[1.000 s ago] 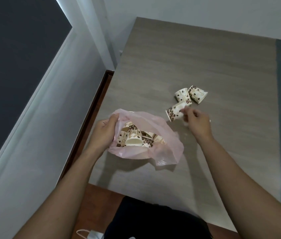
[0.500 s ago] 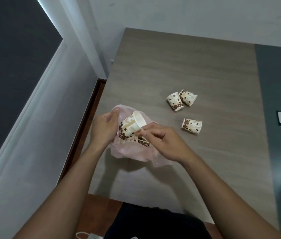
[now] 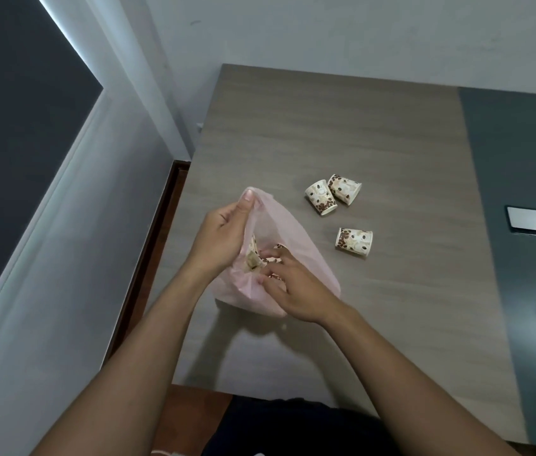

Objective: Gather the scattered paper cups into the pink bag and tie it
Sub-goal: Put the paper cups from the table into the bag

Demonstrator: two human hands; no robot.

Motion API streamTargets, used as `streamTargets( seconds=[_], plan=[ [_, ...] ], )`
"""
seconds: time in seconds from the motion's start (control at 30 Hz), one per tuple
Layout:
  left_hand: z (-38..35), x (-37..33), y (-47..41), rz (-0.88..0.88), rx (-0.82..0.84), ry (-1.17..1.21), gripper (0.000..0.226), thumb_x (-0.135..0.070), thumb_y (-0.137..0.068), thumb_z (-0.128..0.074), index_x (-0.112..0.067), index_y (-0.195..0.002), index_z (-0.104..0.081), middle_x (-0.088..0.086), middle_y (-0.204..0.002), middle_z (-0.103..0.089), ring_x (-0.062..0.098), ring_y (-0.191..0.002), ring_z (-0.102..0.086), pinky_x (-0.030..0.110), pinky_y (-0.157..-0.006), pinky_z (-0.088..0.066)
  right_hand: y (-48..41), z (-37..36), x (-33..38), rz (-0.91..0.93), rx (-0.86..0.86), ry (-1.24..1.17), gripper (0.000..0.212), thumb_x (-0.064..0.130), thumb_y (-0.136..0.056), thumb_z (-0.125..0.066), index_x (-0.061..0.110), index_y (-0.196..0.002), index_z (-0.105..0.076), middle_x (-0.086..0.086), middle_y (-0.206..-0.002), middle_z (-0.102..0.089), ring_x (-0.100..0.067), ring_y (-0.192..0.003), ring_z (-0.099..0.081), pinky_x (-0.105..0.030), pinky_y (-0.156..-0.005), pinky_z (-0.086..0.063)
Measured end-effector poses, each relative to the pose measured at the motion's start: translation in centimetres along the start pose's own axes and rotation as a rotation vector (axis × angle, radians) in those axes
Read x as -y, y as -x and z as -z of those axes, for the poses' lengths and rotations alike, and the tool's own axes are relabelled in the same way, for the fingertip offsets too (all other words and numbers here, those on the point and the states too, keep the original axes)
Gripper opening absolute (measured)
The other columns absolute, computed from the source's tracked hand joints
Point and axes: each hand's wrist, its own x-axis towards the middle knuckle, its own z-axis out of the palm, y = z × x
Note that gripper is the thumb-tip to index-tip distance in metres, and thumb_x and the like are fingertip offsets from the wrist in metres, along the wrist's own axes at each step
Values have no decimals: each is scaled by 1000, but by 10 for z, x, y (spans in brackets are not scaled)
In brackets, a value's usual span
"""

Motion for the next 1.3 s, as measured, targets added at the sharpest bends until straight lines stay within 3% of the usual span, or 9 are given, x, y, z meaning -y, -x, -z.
streamTargets(
  seconds=[0.13,0.2,0.37,0.5,0.6,0.7,0.93,1.1,1.3],
  plan=[
    [-2,-3,-11,16,-29,-27,73,-68,-110,-52,1,-108,-76,37,-92,-73,49,-76,-71,50,-72,-60,14,40,-26,-83,-345,-121,17,30,-112,-62,25,-103,-76,17,-119,-74,-4,-99,-73,-11,-82,-52],
    [-6,-5,-14,-4,-40,-44,51,-56,-114,-54,-14,-111,-84,33,-86,-74,35,-68,-67,40,-71,-57,20,59,-49,-262,-522,-229,19,33,-112,-61,27,-101,-75,16,-106,-79,-8,-83,-76,-16,-75,-56],
    [-11,-1,-12,22,-76,-39,45,-41,-116,-58,-1,-114,-79,26,-82,-68,22,-76,-59,38,-78,-49,13,95,-115,-726,-660,-374,31,34,-114,-55,8,-116,-71,-14,-114,-77,-43,-104,-74,-60,-97,-60],
    [-8,3,-7,64,-117,-22,36,-48,-112,-59,-26,-124,-85,19,-96,-84,25,-83,-79,46,-85,-64,8,100,-150,-926,-573,-423,34,27,-110,-61,0,-129,-71,-29,-133,-71,-45,-120,-71,-60,-111,-56],
    [1,10,-4,75,-135,-30,33,-58,-106,-59,-42,-117,-86,29,-98,-79,21,-75,-71,43,-76,-60,9,96,-159,-993,-474,-474,34,24,-107,-66,2,-133,-73,-23,-125,-71,-30,-106,-64,-50,-114,-56],
    [8,17,-1,99,-147,-20,32,-58,-106,-60,-42,-110,-87,23,-98,-82,27,-77,-78,47,-79,-63,13,91,-165,-976,-395,-446,35,18,-108,-65,-1,-136,-73,-15,-113,-66,-26,-105,-59,-40,-97,-50],
    [9,19,5,139,-189,42,29,-52,-109,-60,-41,-116,-86,-3,-102,-89,14,-93,-85,41,-87,-65,21,97,-156,-927,-461,-224,33,23,-108,-68,-1,-124,-82,-29,-125,-78,-41,-116,-75,-46,-104,-56],
    [1,13,-1,143,-165,14,33,-58,-106,-61,-39,-118,-86,-5,-102,-88,18,-96,-85,48,-92,-67,7,128,-110,-715,-743,-826,45,43,-107,-70,3,-92,-81,-18,-81,-72,-23,-71,-62,-40,-85,-61],
    [-10,8,-13,157,-139,-20,36,-63,-102,-63,-39,-113,-87,-8,-94,-88,10,-88,-84,38,-80,-64,-7,143,-32,-317,-192,-1032,50,52,-97,-79,19,-60,-71,1,-59,-62,-10,-49,-53,-16,-55,-52]
  ],
)
